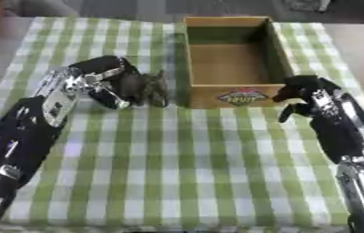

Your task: Pick up objects on the table and place them in the box.

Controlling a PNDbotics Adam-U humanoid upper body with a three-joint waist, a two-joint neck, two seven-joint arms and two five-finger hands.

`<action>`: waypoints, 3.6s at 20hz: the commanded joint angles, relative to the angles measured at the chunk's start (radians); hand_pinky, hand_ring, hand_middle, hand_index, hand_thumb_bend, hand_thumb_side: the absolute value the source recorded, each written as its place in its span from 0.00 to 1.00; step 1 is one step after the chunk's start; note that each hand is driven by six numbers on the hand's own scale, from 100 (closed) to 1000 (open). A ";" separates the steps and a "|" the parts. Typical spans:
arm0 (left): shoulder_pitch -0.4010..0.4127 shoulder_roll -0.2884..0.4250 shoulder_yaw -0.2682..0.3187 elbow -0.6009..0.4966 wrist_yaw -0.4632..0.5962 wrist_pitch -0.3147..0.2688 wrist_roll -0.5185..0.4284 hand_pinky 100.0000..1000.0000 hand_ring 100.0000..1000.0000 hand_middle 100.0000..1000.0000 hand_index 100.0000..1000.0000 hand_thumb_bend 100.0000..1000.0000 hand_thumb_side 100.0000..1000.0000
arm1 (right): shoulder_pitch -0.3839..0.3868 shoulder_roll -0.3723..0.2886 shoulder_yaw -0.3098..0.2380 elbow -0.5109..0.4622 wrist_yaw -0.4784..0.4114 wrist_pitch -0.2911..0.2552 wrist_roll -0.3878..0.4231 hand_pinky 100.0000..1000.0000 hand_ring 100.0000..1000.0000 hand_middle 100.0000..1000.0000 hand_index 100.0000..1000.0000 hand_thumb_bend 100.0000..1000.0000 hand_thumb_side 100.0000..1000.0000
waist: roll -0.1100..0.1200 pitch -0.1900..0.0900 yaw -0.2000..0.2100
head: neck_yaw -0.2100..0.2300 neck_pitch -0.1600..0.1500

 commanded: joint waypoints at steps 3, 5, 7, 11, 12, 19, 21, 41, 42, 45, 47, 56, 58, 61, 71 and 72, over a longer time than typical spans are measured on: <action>-0.007 0.008 0.015 -0.024 0.025 0.019 0.034 0.34 0.32 0.36 0.64 0.00 0.11 | -0.010 -0.009 -0.003 -0.010 0.003 -0.003 0.002 0.34 0.60 0.53 0.69 0.00 0.68 | -0.001 -0.017 0.002 | -0.003 0.006; -0.005 0.007 0.017 -0.036 0.043 0.029 0.041 0.33 0.31 0.35 0.62 0.00 0.13 | -0.009 -0.009 -0.003 -0.010 0.003 -0.003 0.001 0.34 0.60 0.53 0.69 0.00 0.68 | -0.001 -0.017 0.003 | -0.004 0.006; -0.003 0.006 0.020 -0.051 0.064 0.038 0.046 0.33 0.31 0.34 0.61 0.00 0.19 | -0.009 -0.009 -0.003 -0.010 0.003 -0.003 0.001 0.34 0.60 0.53 0.69 0.00 0.69 | -0.002 -0.017 0.003 | -0.005 0.006; 0.001 0.005 0.023 -0.083 0.103 0.053 0.045 0.33 0.30 0.33 0.60 0.00 0.15 | -0.008 -0.009 -0.003 -0.010 0.002 -0.003 0.001 0.34 0.60 0.53 0.69 0.00 0.68 | -0.003 -0.017 0.003 | -0.007 0.006; 0.001 0.005 0.025 -0.091 0.114 0.056 0.043 0.33 0.30 0.33 0.60 0.00 0.16 | -0.008 -0.008 -0.003 -0.010 0.002 -0.003 0.001 0.34 0.60 0.53 0.69 0.00 0.68 | -0.003 -0.017 0.003 | -0.007 0.006; -0.001 0.005 0.040 -0.154 0.193 0.085 0.019 0.32 0.29 0.32 0.58 0.00 0.17 | -0.007 -0.008 -0.003 -0.011 0.002 -0.003 0.001 0.34 0.60 0.53 0.69 0.00 0.68 | -0.006 -0.019 0.003 | -0.008 0.006; -0.006 0.006 0.047 -0.176 0.221 0.096 0.011 0.32 0.29 0.32 0.58 0.00 0.18 | -0.007 -0.008 -0.003 -0.011 0.002 -0.003 0.002 0.34 0.60 0.53 0.69 0.00 0.68 | -0.006 -0.020 0.003 | -0.007 0.006; -0.279 0.050 0.009 -0.003 0.211 0.021 0.124 0.38 0.34 0.38 0.63 0.00 0.10 | -0.035 -0.008 0.042 -0.016 -0.002 0.005 0.044 0.34 0.60 0.53 0.69 0.00 0.68 | 0.012 -0.011 -0.123 | 0.069 0.000; -0.290 0.050 0.011 0.018 0.199 0.011 0.136 0.39 0.35 0.38 0.64 0.00 0.11 | -0.040 -0.008 0.046 -0.016 -0.002 0.006 0.048 0.33 0.60 0.53 0.69 0.00 0.68 | 0.014 -0.008 -0.136 | 0.079 -0.004; -0.312 0.048 0.022 0.073 0.177 -0.012 0.164 0.41 0.35 0.38 0.63 0.00 0.11 | -0.058 -0.005 0.058 -0.021 -0.005 0.007 0.060 0.33 0.60 0.53 0.69 0.00 0.67 | 0.016 0.003 -0.182 | 0.114 -0.020; -0.317 0.051 0.032 0.099 0.162 -0.018 0.185 0.41 0.35 0.38 0.63 0.00 0.12 | -0.070 -0.003 0.064 -0.025 -0.009 0.007 0.066 0.33 0.59 0.53 0.69 0.00 0.67 | 0.018 0.010 -0.213 | 0.133 -0.030; -0.306 0.041 0.042 0.140 0.132 -0.023 0.242 0.43 0.37 0.39 0.63 0.00 0.13 | -0.089 0.006 0.078 -0.031 -0.014 0.010 0.082 0.33 0.59 0.53 0.69 0.00 0.66 | 0.013 0.027 -0.279 | 0.158 -0.061; -0.301 0.038 0.039 0.140 0.130 -0.026 0.237 0.43 0.38 0.40 0.63 0.00 0.13 | -0.089 0.006 0.079 -0.031 -0.014 0.010 0.083 0.33 0.59 0.53 0.69 0.00 0.66 | 0.013 0.027 -0.278 | 0.162 -0.065; -0.294 0.035 0.040 0.142 0.130 -0.026 0.225 0.44 0.39 0.41 0.64 0.00 0.13 | -0.088 0.006 0.080 -0.030 -0.014 0.011 0.085 0.33 0.59 0.53 0.69 0.00 0.66 | 0.012 0.025 -0.271 | 0.161 -0.065; -0.248 0.044 0.030 0.092 0.209 -0.031 0.195 0.49 0.48 0.52 0.66 0.00 0.11 | -0.072 0.005 0.081 -0.021 -0.011 0.014 0.086 0.33 0.59 0.53 0.69 0.00 0.67 | 0.005 0.005 -0.205 | 0.145 -0.047; -0.240 0.048 0.027 0.074 0.232 -0.031 0.194 0.49 0.48 0.53 0.66 0.00 0.11 | -0.068 0.005 0.080 -0.020 -0.010 0.014 0.086 0.33 0.59 0.53 0.69 0.00 0.67 | 0.004 0.002 -0.194 | 0.142 -0.042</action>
